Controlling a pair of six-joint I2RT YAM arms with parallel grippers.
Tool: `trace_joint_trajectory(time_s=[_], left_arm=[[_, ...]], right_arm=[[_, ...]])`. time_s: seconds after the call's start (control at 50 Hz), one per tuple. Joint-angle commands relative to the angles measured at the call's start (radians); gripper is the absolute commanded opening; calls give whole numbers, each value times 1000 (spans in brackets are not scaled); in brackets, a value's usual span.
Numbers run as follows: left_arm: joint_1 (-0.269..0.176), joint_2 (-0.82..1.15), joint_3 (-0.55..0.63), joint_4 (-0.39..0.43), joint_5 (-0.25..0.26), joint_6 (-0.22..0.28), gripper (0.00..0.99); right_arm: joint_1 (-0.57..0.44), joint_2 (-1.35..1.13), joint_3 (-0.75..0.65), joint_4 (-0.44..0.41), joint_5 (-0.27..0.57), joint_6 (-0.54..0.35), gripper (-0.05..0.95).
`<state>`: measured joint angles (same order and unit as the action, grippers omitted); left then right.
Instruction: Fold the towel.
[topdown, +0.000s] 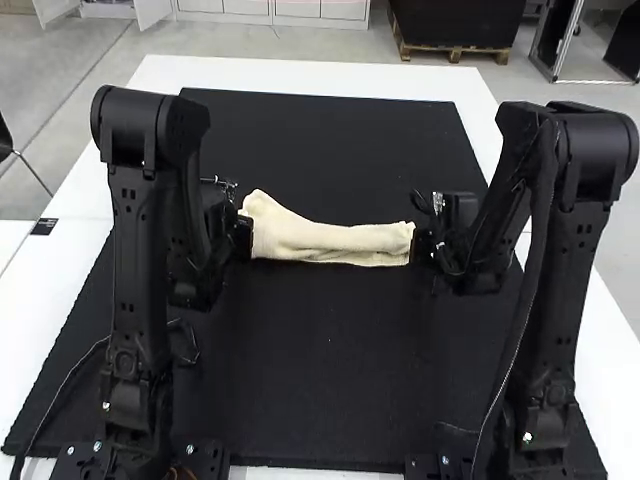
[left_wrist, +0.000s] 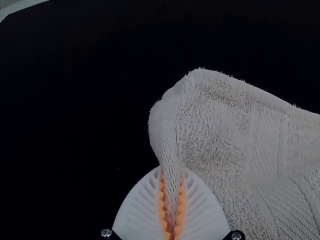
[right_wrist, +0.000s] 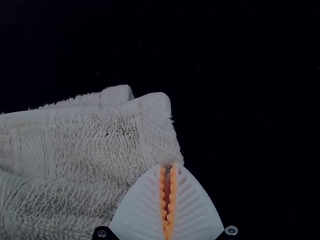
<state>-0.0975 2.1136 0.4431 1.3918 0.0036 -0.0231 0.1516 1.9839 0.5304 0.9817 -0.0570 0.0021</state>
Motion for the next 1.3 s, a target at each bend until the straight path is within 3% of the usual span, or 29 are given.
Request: trace_joint_trajectory(time_s=[0.0, 0.22, 0.4, 0.46, 0.62, 0.72, 1.02, 1.28], left_arm=[[13, 23, 16, 16, -10, -6, 28], [12, 39, 20, 36, -10, -6, 44], [13, 39, 20, 53, -10, -8, 315], [13, 40, 20, 62, -10, -15, 489], [13, 34, 16, 105, -13, -20, 738], [13, 26, 16, 115, -22, -20, 795], [42, -72, 14, 107, -33, -21, 825], [47, -307, 13, -53, -48, -28, 825]], right_arm=[[-17, 15, -18, 3, 31, -14, -18], [-17, 15, -20, 5, 31, -16, -18], [-15, 15, -24, 25, 31, -14, -11], [-15, 15, -33, 68, 31, -13, 92], [-15, 13, -40, 81, 28, -11, 638], [-15, 6, -40, 84, 28, -7, 843], [-15, -59, -35, 87, 26, 16, 879], [-15, -158, -18, 15, 26, 52, 879]])
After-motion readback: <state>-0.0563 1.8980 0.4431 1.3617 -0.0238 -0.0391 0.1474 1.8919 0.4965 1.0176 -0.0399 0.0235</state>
